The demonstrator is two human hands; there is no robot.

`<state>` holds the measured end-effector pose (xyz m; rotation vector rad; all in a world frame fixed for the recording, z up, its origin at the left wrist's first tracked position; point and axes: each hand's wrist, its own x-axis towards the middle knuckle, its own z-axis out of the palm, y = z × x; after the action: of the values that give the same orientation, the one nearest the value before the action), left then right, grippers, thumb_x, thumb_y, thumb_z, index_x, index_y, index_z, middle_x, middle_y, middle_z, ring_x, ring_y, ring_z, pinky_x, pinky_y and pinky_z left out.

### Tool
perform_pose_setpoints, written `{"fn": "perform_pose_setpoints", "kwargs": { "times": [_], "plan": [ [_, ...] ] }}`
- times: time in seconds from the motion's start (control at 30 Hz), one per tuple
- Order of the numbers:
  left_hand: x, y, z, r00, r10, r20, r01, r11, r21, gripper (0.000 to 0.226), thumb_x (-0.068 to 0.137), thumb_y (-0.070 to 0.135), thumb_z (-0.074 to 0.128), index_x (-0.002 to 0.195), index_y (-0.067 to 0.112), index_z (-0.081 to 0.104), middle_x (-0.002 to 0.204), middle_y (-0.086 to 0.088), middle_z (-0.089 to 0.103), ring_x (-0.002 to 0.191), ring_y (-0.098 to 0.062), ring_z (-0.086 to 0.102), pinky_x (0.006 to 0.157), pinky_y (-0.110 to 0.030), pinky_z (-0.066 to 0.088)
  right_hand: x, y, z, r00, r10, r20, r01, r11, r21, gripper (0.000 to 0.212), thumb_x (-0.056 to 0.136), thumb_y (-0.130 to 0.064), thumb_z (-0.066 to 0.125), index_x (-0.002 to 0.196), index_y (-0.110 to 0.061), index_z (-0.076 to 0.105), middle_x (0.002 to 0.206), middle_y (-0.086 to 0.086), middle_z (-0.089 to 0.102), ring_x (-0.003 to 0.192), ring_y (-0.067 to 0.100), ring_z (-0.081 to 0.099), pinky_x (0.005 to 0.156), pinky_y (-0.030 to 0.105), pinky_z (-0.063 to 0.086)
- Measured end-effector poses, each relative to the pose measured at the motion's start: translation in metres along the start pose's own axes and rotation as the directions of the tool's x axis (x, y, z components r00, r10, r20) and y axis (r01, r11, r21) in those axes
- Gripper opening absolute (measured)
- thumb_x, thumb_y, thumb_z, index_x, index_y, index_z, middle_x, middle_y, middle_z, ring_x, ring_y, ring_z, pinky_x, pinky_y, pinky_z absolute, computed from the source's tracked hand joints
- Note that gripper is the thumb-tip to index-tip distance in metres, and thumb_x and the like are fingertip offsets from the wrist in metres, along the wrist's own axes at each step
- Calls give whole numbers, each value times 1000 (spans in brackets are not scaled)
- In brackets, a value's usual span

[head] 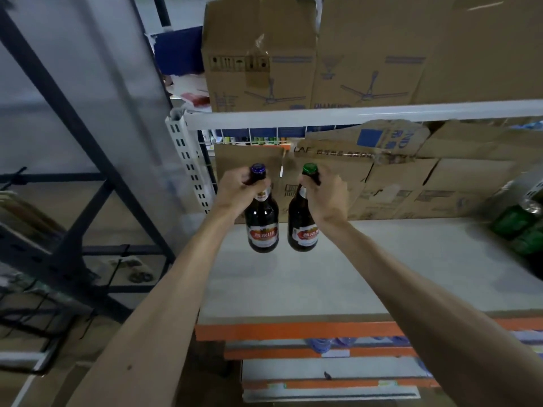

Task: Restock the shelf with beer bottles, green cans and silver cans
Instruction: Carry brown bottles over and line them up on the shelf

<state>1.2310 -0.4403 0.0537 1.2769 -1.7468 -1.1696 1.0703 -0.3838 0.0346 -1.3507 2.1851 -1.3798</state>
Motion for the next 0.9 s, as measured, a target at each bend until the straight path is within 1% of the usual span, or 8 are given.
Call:
{"fn": "perform_pose_setpoints", "kwargs": {
  "times": [0.1,0.23,0.37,0.47,0.67,0.8,0.83,0.9],
  "plan": [
    [-3,-4,-5,1000,2,-14,-2,1000,5,36,89,19,71,123,12,66,118,-2,70,98,-5,63,74,-10,43,-2,-1,-1,1000,2,22,-2,1000,2,15,95,-28,62,96,-13,65,91,0,71,85,21,66,76,35,52],
    [-15,-9,-12,999,-13,-52,13,1000,-2,34,88,22,72,120,15,67,118,0,69,107,-10,63,91,-23,47,-8,-3,4,999,-11,42,12,1000,-19,18,95,-29,61,99,-12,65,94,4,72,87,23,66,78,37,52],
    [-30,-15,-26,995,-16,-96,14,1000,-28,34,89,17,72,122,11,67,115,0,70,101,-7,65,75,-8,46,-21,-11,14,998,-17,60,15,999,34,24,95,-30,61,111,-13,66,95,3,72,90,24,67,83,42,53],
    [-39,-17,-40,994,-20,-112,16,999,-34,33,89,14,71,121,9,67,113,-1,70,90,2,64,71,-5,47,-34,-22,21,997,-11,76,8,999,43,23,95,-31,62,104,-11,66,92,4,72,88,25,67,81,43,53],
    [-61,-27,-67,996,28,-83,-30,999,-20,34,89,17,73,121,11,68,118,-2,70,101,-9,65,80,-13,47,-70,-40,33,1000,-11,0,11,1000,27,20,94,-32,63,97,-12,65,88,4,71,85,27,66,74,42,53],
    [-82,-32,-76,998,54,-10,-55,998,-42,36,87,15,74,122,10,67,120,-5,70,107,-15,66,99,-32,50,-101,-50,28,998,3,-67,-5,1000,-24,21,95,-31,61,99,-11,66,84,-1,67,82,24,61,65,33,42],
    [-88,-34,-78,998,56,-4,-56,997,-48,37,87,15,74,123,10,67,120,-5,70,106,-14,67,99,-32,50,-109,-52,25,997,2,-81,-5,999,-32,20,95,-29,61,97,-10,65,81,-3,63,79,21,59,64,31,38],
    [-102,-35,-80,998,65,9,-64,996,-61,37,87,14,73,123,9,66,120,-4,70,98,-9,65,91,-24,50,-125,-54,17,995,3,-105,-5,1000,-17,14,96,-26,61,91,-13,63,79,-6,59,78,18,57,65,28,36]
  ]
}}
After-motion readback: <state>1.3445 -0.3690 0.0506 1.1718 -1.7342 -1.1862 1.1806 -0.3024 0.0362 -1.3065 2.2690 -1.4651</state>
